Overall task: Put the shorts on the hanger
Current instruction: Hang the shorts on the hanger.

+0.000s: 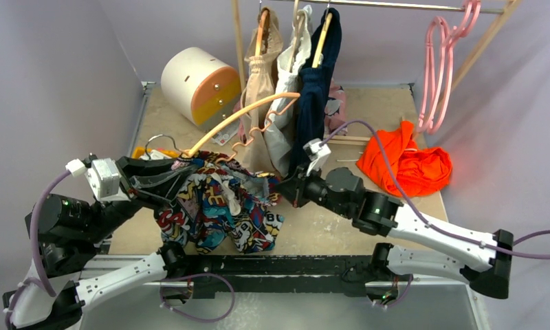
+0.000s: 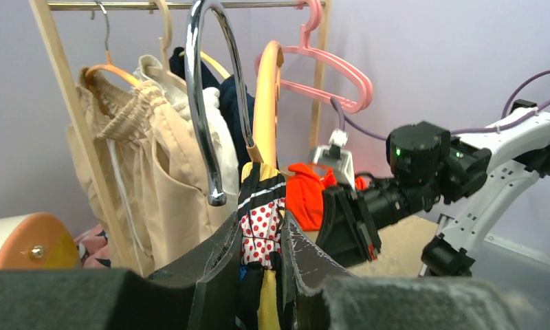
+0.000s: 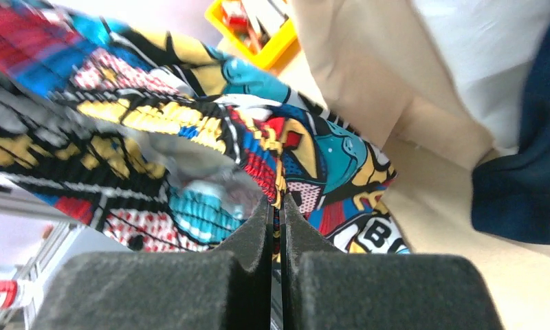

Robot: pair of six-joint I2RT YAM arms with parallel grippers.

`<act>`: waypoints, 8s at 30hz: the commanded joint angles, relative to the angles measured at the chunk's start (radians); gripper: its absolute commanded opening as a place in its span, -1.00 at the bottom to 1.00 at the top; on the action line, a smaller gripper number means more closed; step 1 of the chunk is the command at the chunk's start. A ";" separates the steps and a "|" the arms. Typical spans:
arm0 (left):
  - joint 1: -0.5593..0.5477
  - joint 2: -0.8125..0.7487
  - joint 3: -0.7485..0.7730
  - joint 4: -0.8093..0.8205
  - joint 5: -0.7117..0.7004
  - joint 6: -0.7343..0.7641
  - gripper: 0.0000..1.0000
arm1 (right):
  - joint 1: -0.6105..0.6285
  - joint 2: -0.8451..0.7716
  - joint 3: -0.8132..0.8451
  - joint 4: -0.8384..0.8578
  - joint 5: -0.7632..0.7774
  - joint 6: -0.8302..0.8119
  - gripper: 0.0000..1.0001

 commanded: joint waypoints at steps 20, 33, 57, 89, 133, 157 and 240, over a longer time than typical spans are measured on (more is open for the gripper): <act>0.002 -0.015 0.013 -0.105 0.281 -0.088 -1.00 | 0.002 -0.142 0.191 -0.469 0.445 0.141 -1.00; 0.002 0.014 0.004 -0.249 0.289 -0.024 -1.00 | 0.002 -0.181 0.314 -0.710 0.505 0.195 -1.00; 0.002 0.125 -0.021 -0.422 0.099 0.101 -1.00 | 0.002 -0.181 0.362 -0.750 0.506 0.141 -1.00; 0.002 -0.006 -0.352 0.279 0.161 -0.126 -1.00 | 0.002 -0.030 0.639 -0.327 -0.038 -0.255 -1.00; 0.002 -0.037 -0.455 0.590 0.151 -0.232 -1.00 | 0.002 0.190 0.715 -0.241 -0.284 -0.313 0.29; 0.003 -0.095 -0.366 0.384 0.312 -0.257 -1.00 | 0.003 0.043 0.678 -0.328 -0.059 -0.544 0.04; 0.002 0.188 -0.110 0.095 0.554 -0.060 -1.00 | 0.002 0.192 0.661 -0.257 -0.680 -0.485 -0.72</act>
